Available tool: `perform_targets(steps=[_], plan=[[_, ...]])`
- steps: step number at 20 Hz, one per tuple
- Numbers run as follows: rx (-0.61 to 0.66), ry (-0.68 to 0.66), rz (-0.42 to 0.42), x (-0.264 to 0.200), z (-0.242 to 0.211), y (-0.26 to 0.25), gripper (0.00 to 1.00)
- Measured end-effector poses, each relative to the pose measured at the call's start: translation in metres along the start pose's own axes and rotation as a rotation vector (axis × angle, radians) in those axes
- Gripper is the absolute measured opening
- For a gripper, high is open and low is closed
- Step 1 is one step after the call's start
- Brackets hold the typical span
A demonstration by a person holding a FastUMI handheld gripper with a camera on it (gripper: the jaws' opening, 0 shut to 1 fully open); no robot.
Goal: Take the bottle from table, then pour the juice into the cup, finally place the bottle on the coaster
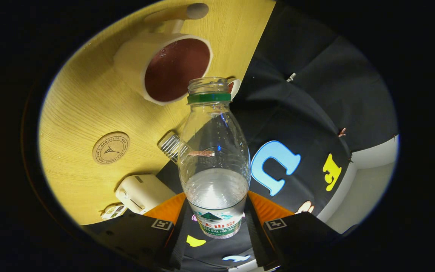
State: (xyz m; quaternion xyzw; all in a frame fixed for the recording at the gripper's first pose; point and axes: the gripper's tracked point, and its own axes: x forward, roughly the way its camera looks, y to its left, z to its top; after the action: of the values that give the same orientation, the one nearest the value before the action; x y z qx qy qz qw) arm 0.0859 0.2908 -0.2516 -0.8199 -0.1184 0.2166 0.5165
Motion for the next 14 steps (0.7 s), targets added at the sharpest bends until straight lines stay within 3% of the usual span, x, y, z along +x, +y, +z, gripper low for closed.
perform_targets(steps=[5,10,14], plan=[[0.268,0.036,0.106,-0.009,0.004,0.028,0.73],[0.668,0.103,0.234,-0.021,0.009,0.055,0.74],[1.063,0.042,0.308,-0.027,0.035,0.056,0.74]])
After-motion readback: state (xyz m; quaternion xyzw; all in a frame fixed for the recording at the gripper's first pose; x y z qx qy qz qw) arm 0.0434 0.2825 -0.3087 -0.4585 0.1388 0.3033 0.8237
